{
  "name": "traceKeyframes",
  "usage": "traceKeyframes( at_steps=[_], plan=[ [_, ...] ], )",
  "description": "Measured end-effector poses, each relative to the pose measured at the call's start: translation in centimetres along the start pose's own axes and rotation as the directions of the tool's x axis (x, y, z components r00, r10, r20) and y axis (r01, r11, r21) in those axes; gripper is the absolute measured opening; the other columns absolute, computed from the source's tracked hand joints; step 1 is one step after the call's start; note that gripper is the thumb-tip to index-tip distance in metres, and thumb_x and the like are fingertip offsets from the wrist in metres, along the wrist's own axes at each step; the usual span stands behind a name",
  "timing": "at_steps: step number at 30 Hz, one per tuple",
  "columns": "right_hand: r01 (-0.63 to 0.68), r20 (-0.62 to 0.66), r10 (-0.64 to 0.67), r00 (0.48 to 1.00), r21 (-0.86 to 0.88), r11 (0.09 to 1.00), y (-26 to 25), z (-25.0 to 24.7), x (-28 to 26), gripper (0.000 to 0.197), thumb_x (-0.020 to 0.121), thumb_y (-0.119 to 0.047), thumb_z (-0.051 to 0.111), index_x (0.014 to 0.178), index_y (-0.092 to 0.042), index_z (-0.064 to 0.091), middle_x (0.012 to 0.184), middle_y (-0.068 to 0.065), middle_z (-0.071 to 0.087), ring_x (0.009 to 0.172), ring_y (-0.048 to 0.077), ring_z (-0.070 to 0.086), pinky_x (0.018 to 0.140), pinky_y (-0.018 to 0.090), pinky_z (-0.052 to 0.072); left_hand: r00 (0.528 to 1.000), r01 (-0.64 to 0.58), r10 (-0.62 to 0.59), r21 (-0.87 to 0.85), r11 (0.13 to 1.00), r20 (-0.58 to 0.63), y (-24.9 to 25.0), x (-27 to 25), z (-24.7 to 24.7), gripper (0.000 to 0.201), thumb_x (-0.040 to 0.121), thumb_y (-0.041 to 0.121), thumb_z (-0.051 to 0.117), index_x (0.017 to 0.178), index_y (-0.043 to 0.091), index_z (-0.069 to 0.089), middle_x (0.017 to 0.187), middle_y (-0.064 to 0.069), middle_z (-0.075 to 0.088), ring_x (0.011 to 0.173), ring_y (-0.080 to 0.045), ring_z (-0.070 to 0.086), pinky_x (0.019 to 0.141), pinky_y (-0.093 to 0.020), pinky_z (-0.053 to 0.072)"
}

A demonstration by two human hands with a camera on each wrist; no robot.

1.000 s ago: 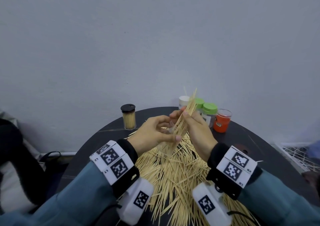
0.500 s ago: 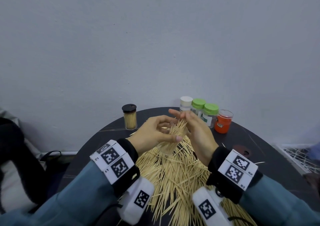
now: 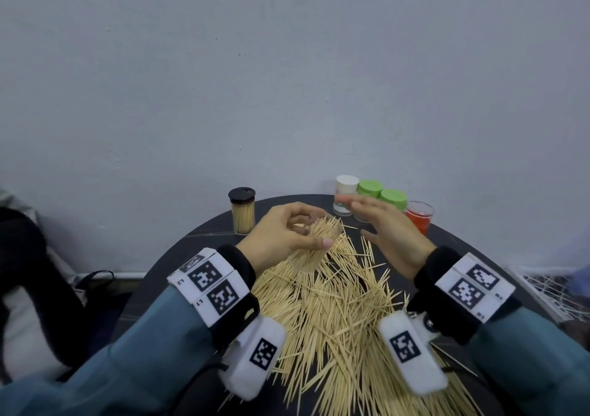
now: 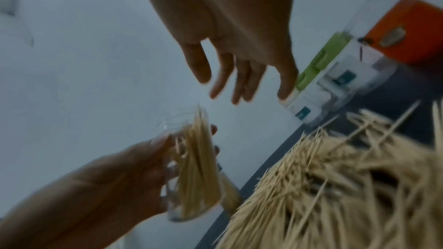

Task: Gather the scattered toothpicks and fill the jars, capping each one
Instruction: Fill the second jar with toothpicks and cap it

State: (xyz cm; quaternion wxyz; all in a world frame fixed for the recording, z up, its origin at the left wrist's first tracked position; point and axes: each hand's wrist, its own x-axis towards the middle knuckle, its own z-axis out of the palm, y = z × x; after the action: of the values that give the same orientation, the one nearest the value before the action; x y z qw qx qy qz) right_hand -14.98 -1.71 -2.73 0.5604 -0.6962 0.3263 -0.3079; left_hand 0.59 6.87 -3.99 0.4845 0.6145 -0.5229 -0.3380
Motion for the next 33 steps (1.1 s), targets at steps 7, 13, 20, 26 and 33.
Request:
traceKeyframes(
  at_steps=[7, 13, 20, 26, 33],
  plan=[
    [-0.295, -0.055, 0.445, 0.894, -0.82, 0.49, 1.4, -1.9, 2.1, 0.057, 0.089, -0.04, 0.057, 0.13, -0.002, 0.047, 0.131, 0.011, 0.052, 0.114, 0.021, 0.052, 0.092, 0.03, 0.043, 0.999, 0.037, -0.037, 0.028, 0.999, -0.008, 0.1, 0.4, -0.7, 0.053, 0.071, 0.016, 0.078, 0.12, 0.02, 0.059, 0.118, 0.003, 0.061, 0.112, -0.014, 0.056, 0.096, -0.034, 0.046],
    [-0.217, -0.037, 0.58, 0.814, -0.945, 0.244, 1.6, -1.1, 0.4, 0.067, 0.079, -0.059, 0.058, 0.118, -0.005, 0.051, 0.101, 0.002, 0.059, 0.088, 0.014, 0.056, 0.081, 0.026, 0.047, 0.999, 0.023, -0.022, 0.075, 0.997, -0.024, 0.2, 0.4, -0.9, 0.056, 0.072, 0.018, 0.078, 0.124, 0.019, 0.057, 0.118, 0.005, 0.057, 0.11, -0.013, 0.054, 0.098, -0.033, 0.043],
    [0.148, 0.267, 0.43, 0.862, -0.946, 0.289, 1.6, -0.7, -1.3, 0.063, 0.075, -0.04, 0.073, 0.127, -0.022, 0.042, 0.127, -0.003, 0.041, 0.117, 0.014, 0.04, 0.1, 0.034, 0.042, 1.0, 0.008, -0.008, 0.12, 0.993, 0.0, 0.4, 0.1, -0.5, 0.056, 0.072, 0.019, 0.078, 0.123, 0.02, 0.057, 0.12, 0.004, 0.058, 0.107, -0.011, 0.055, 0.1, -0.032, 0.042],
    [0.521, 0.548, 0.336, 0.766, -0.836, 0.175, 1.6, 0.7, -1.9, 0.059, 0.075, -0.016, 0.071, 0.126, -0.02, 0.042, 0.126, -0.003, 0.037, 0.117, 0.013, 0.034, 0.102, 0.027, 0.033, 1.0, 0.007, -0.006, 0.109, 0.994, -0.009, 0.6, 0.0, -0.6, 0.056, 0.071, 0.019, 0.079, 0.122, 0.019, 0.058, 0.108, 0.009, 0.057, 0.1, -0.008, 0.056, 0.09, -0.026, 0.041],
    [0.626, 0.615, 0.326, 0.717, -0.775, 0.084, 1.8, 1.0, -1.5, 0.037, 0.079, -0.019, 0.065, 0.113, -0.021, 0.052, 0.116, -0.005, 0.045, 0.11, 0.011, 0.042, 0.1, 0.029, 0.033, 1.0, 0.007, -0.006, 0.121, 0.993, -0.014, 0.8, 0.0, -0.6, 0.055, 0.07, 0.019, 0.079, 0.121, 0.02, 0.059, 0.112, 0.007, 0.057, 0.104, -0.01, 0.056, 0.095, -0.029, 0.042]
  ],
)
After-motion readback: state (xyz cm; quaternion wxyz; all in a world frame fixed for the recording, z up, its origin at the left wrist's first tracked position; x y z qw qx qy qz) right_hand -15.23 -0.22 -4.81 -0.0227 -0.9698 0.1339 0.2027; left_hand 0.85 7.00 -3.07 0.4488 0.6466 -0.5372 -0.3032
